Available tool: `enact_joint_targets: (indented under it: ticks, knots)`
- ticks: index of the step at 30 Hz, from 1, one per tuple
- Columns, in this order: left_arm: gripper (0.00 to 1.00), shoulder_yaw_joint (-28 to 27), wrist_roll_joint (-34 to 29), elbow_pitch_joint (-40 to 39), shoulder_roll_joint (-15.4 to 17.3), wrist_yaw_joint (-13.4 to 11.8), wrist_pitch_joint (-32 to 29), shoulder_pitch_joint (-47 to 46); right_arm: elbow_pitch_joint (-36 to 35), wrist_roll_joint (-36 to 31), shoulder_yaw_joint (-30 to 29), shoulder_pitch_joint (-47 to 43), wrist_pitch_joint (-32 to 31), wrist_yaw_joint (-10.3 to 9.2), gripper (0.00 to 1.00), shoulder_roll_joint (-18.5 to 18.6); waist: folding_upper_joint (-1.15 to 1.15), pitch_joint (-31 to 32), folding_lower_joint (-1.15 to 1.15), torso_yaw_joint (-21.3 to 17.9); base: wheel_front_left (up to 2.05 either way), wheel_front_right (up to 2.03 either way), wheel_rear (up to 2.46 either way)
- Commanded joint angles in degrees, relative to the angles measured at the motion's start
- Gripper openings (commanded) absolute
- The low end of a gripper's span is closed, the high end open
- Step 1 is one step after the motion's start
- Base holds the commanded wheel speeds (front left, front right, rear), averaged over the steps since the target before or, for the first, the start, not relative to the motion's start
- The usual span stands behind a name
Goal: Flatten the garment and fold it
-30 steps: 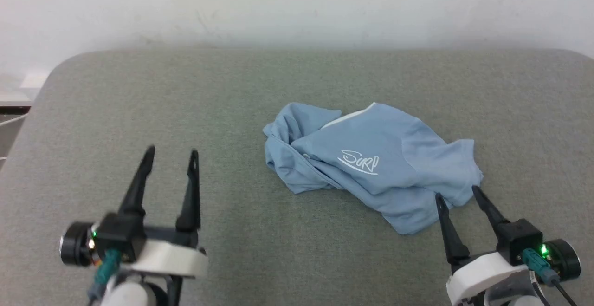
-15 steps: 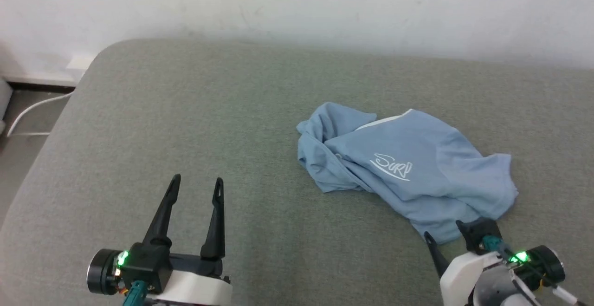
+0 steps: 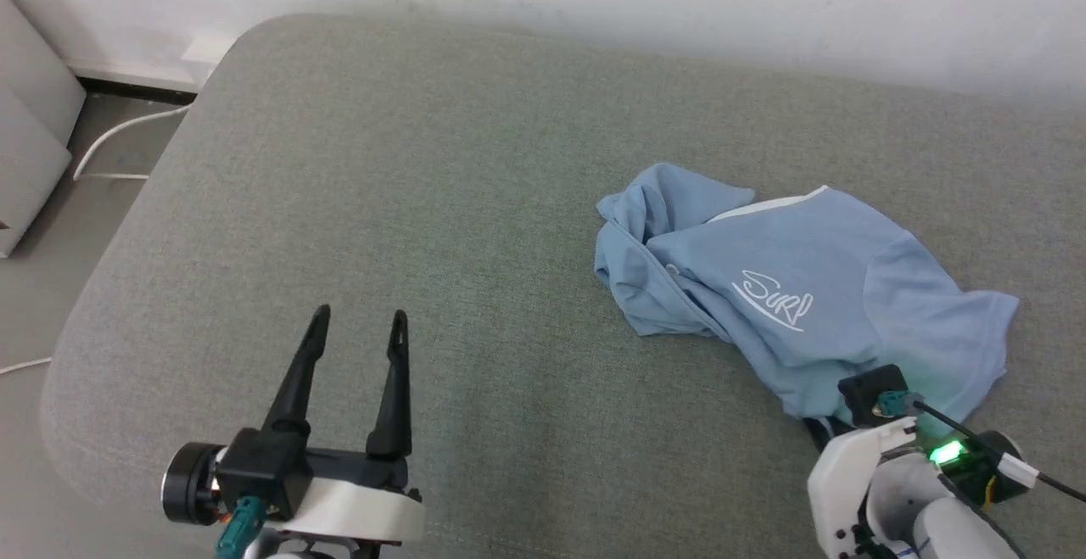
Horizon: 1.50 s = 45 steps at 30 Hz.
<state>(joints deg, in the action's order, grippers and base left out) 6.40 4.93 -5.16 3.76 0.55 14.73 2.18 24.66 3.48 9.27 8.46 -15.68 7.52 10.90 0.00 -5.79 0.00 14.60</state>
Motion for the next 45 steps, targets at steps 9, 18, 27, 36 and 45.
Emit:
enact_joint_targets:
  ticks: [9, 18, 27, 36, 45]
  knots:
    - [1.0, -0.65, -0.86, 1.34, -0.66, 1.15, 0.27, 0.17, -4.47, 7.2, 9.63, -2.94, -4.05, -0.03, 0.0, -1.45, 0.0, 2.4, 0.0, -1.81, 0.0, 0.0, 0.0]
    - [1.0, -0.25, -0.74, 1.8, -0.83, 1.36, 0.27, 0.95, -14.81, 11.85, 6.5, -7.67, -11.15, -0.03, 1.0, -0.81, 0.0, 3.43, 0.0, -3.3, 0.0, 0.0, 0.0]
    - [1.0, -0.53, -0.25, 2.0, -0.87, 1.59, 0.27, 0.94, -29.08, 8.96, -10.91, -10.49, -25.02, -0.03, 1.0, 4.32, 0.0, 2.02, 0.0, -3.54, 0.0, 0.0, 0.0]
    - [1.0, 0.82, 0.12, 2.22, -0.88, 1.5, 0.27, -1.42, -20.09, 3.06, -17.74, -2.64, -23.77, -0.03, 1.0, 2.26, 0.0, -2.04, 0.0, -1.86, 0.0, 0.0, 0.0]
    - [1.0, 1.05, 0.05, 2.64, -0.88, 1.75, 0.27, -3.11, -9.87, 1.42, -17.09, 2.76, -21.48, -0.03, 1.0, 3.29, 0.0, -5.61, 0.0, -0.23, 0.0, 0.0, 0.0]
